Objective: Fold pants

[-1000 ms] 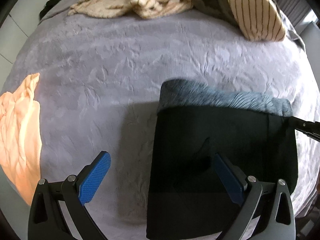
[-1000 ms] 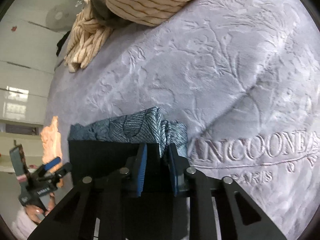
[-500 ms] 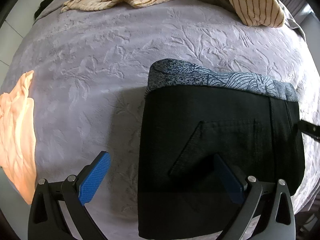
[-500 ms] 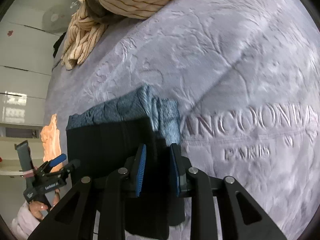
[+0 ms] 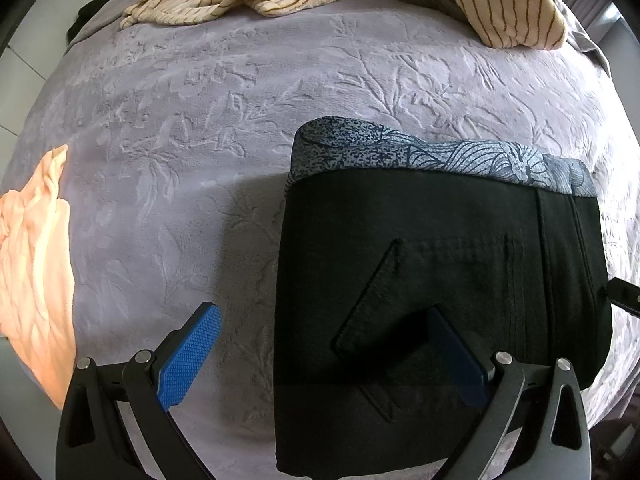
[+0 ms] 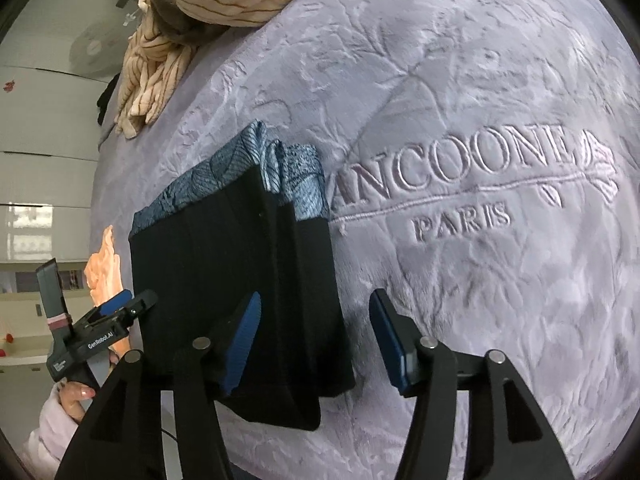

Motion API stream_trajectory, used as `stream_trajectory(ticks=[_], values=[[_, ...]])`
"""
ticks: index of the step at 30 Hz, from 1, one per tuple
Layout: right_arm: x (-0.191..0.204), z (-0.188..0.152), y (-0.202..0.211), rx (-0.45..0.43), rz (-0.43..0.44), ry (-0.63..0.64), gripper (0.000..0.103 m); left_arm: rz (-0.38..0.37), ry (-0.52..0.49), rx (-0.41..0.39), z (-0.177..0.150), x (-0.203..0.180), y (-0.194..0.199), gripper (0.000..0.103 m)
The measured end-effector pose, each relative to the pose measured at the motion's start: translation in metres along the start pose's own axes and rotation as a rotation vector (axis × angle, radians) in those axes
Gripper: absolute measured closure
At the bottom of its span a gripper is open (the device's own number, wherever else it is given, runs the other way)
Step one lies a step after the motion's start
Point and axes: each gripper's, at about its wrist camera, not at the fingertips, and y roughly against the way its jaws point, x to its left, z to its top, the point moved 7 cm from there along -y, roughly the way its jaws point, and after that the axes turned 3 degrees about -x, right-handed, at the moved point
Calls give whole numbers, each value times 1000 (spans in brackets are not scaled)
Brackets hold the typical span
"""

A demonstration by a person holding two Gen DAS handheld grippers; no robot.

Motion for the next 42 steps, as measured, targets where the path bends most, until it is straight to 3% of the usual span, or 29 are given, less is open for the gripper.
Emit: stream_trajectory(ticks=[13,17,27,38,42], values=[[-3,-9,0,8,5,-16,37,21,-25,-9,-2,-2,4,0],[-4,-11,2,-1,-3,-6,27,18,-37,-12,-4,-4,6,0],[-4,-19,3,3,6,7,22,3,-32,-6,-11,-3,9,0],[-7,-22,-4,26,29,10,22,-100,-22,20,-15,12,2,0],[-8,-19,-5,30,59,13,21,-171,-11,42,-15,17,-3,0]])
